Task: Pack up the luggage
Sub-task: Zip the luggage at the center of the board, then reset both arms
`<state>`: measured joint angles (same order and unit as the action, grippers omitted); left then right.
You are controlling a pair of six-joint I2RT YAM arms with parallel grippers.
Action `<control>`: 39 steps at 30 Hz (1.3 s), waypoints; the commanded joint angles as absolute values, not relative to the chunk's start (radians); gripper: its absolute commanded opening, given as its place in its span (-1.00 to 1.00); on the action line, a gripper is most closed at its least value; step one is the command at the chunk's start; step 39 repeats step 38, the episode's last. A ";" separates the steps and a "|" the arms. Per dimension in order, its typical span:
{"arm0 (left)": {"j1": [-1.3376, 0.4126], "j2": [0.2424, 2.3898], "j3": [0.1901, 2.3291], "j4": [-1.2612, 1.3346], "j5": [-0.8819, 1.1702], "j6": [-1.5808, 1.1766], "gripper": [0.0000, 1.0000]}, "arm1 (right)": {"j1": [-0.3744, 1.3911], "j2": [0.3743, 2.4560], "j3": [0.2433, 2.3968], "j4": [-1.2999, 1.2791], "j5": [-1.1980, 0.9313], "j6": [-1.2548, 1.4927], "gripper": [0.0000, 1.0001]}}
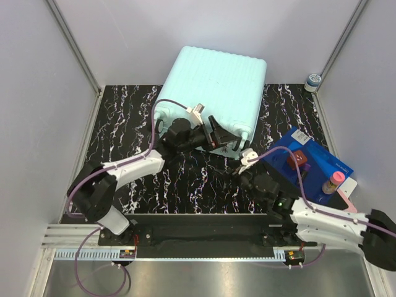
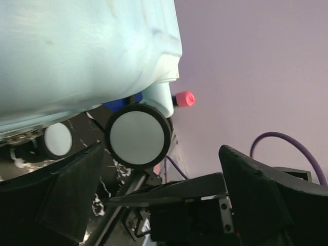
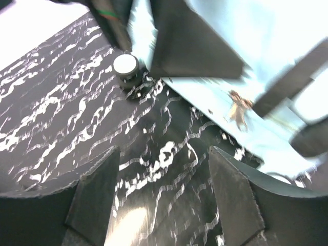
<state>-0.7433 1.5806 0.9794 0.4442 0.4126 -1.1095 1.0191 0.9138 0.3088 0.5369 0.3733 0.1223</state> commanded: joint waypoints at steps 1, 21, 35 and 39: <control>-0.736 1.448 0.902 0.356 0.278 -0.950 0.98 | 1.022 0.732 0.362 0.187 0.370 0.195 0.57; -0.785 0.820 0.940 -0.436 -0.708 -0.425 0.98 | 0.596 0.796 0.828 -0.282 0.493 0.227 0.99; -0.787 0.605 0.942 -0.557 -0.937 -0.347 0.98 | 0.290 0.870 0.845 -0.322 0.285 0.327 0.99; -0.787 0.591 0.933 -0.560 -0.943 -0.341 0.98 | 0.287 0.864 0.838 -0.322 0.284 0.336 0.99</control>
